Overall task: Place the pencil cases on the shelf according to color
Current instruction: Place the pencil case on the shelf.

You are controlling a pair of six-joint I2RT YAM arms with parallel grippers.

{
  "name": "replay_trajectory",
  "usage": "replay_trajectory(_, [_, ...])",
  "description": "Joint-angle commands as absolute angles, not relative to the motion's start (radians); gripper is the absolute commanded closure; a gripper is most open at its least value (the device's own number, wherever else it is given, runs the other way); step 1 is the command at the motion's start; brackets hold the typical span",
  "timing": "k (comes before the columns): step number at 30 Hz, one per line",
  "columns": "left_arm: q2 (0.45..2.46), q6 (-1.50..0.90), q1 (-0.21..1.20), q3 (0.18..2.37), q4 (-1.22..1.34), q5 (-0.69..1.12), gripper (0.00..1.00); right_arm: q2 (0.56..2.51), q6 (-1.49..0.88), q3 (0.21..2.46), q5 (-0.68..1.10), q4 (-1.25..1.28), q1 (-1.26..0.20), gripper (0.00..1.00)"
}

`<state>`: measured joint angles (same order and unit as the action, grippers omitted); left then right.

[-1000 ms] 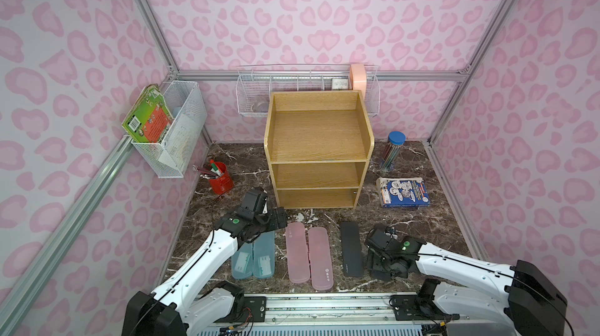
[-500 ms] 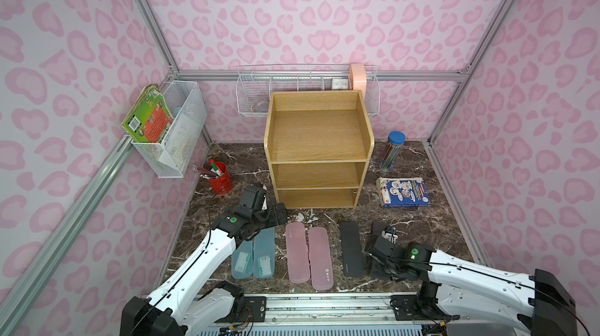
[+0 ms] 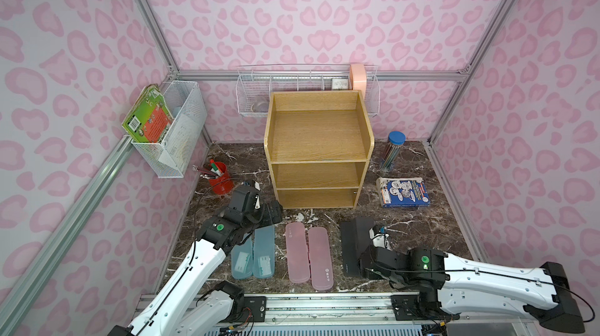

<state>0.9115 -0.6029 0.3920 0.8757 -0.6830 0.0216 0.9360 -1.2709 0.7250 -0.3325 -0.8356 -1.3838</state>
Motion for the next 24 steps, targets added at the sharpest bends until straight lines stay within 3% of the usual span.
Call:
replay_trajectory(1, [0.897,-0.591,0.392,0.9,-0.737,0.003,0.02,0.98,-1.224,0.812,-0.428,-0.843,-1.448,0.52])
replay_trajectory(8, [0.881,-0.569,0.391,0.981,-0.773,-0.005,0.01,1.12,-1.073,1.065,-0.549,-0.871,-1.478,0.51])
replay_trajectory(14, [0.884,-0.553,0.392,1.035,-0.761,-0.028,0.01,1.063,-0.965,1.173,-0.635,-0.817,-1.448,0.52])
replay_trajectory(20, [0.907,-0.525,0.392,1.078,-0.75,-0.052,0.01,1.008,-0.75,1.233,-0.512,-0.613,-1.261,0.53])
replay_trajectory(24, [0.923,-0.495,0.392,1.082,-0.74,-0.068,0.01,1.082,-0.646,1.349,-0.399,-0.566,-1.108,0.52])
